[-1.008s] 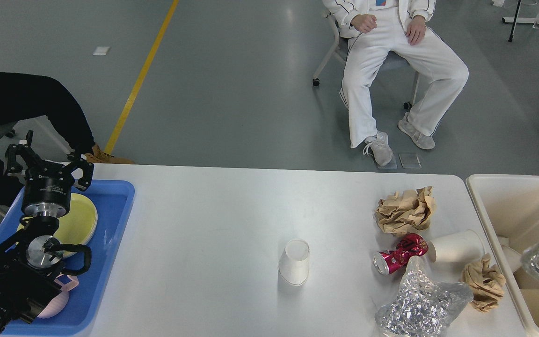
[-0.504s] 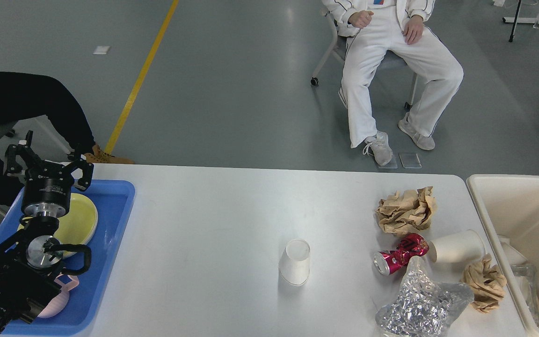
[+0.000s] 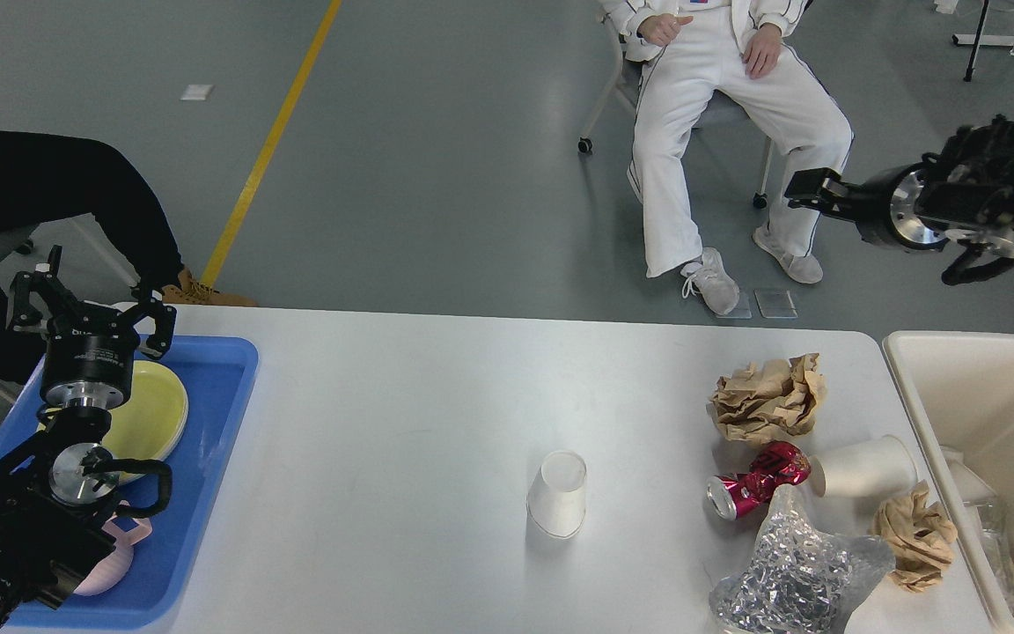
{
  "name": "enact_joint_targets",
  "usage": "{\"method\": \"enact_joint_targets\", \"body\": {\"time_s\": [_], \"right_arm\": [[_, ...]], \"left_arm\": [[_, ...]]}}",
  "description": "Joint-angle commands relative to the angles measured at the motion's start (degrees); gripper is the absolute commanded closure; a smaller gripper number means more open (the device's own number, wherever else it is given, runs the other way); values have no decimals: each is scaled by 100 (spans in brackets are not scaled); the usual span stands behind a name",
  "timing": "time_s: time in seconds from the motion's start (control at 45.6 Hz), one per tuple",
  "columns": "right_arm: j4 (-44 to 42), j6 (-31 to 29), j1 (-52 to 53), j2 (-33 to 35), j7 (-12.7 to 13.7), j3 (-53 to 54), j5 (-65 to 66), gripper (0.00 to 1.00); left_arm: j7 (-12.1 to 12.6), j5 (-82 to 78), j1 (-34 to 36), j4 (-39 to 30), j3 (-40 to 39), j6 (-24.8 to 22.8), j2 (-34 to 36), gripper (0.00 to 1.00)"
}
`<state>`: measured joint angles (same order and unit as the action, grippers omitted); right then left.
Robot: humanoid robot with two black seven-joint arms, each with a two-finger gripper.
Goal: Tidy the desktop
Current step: 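Swing the right gripper back over the table toward the paper cup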
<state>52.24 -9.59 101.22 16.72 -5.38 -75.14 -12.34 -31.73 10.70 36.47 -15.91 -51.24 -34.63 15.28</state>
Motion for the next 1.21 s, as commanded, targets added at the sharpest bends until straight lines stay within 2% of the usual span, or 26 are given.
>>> {"method": "enact_joint_targets", "body": {"time_s": [0.0, 0.131, 0.263, 0.526, 0.811, 1.052, 1.183], "right_arm": [[102, -885, 450, -502, 2, 104, -5, 0], [181, -1492, 758, -950, 2, 122, 12, 0], [400, -1836, 1083, -1223, 2, 113, 21, 0], [620, -2143, 1198, -1206, -7, 219, -5, 0], [1270, -3215, 1365, -1179, -16, 236, -23, 0], [1640, -3954, 1971, -1162, -51, 412, -49, 0], [1631, -4007, 1603, -1206, -42, 667, -58, 0]], "left_arm": [[0, 2, 0, 0, 0, 0, 1, 4], [0, 2, 0, 0, 0, 0, 1, 4], [0, 2, 0, 0, 0, 0, 1, 4], [0, -6, 0, 0, 0, 0, 1, 4], [0, 2, 0, 0, 0, 0, 1, 4], [0, 2, 0, 0, 0, 0, 1, 4], [0, -6, 0, 0, 0, 0, -7, 4]]}}
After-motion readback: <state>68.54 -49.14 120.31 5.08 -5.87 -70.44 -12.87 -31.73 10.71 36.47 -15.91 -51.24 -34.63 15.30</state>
